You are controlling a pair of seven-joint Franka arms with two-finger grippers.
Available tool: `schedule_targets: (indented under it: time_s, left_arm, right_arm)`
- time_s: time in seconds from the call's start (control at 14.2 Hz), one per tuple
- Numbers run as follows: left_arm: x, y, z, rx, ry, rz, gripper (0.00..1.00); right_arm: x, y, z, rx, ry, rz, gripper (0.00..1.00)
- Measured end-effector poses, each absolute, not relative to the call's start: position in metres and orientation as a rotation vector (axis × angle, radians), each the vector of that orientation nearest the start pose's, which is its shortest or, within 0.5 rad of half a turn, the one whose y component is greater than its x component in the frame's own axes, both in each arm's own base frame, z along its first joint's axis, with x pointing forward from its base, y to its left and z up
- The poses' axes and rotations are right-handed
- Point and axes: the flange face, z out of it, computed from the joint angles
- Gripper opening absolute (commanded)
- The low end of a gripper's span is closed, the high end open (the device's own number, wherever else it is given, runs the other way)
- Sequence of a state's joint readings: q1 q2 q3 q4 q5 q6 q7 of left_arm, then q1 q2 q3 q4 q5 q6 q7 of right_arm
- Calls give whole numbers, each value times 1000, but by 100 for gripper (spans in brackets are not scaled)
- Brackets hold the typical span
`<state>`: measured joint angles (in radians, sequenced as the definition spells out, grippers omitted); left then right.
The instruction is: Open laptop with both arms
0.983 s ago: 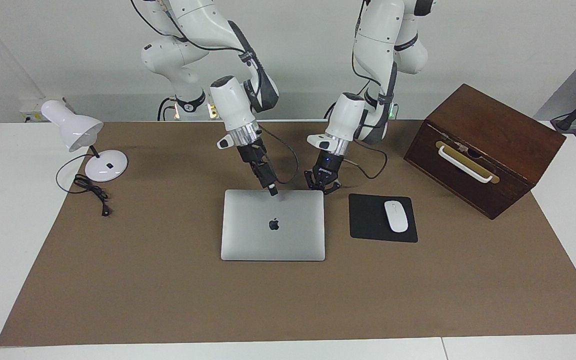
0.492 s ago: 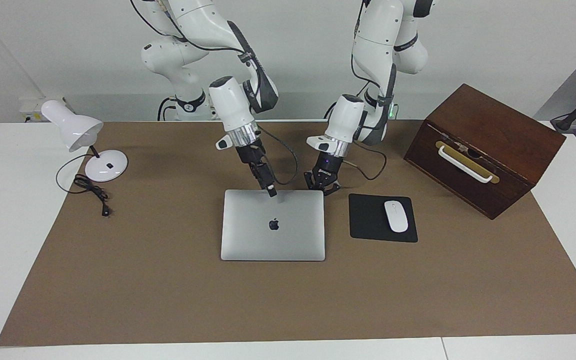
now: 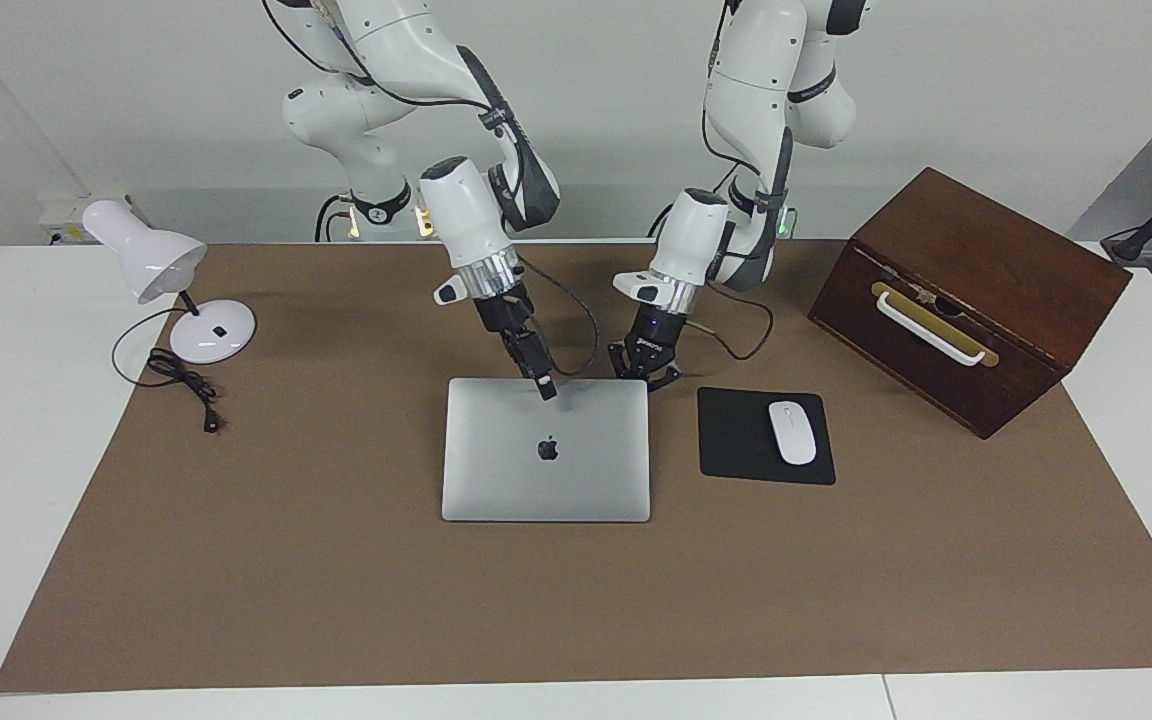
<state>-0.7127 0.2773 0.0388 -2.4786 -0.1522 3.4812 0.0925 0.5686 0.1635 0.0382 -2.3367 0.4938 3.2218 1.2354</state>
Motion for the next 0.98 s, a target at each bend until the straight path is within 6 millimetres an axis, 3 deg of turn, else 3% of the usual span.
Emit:
schedule_targets:
  time_s: [0.35,0.98]
  left_arm:
    - [419,-312,268,-2993,942,-1142,0]
    - [419,-312,268,-2992,944,-1142,0]
  right_arm:
    - [503,284,358,-2058,1331,-386,100]
    - [559,274,409,-2061,1367,-271,100]
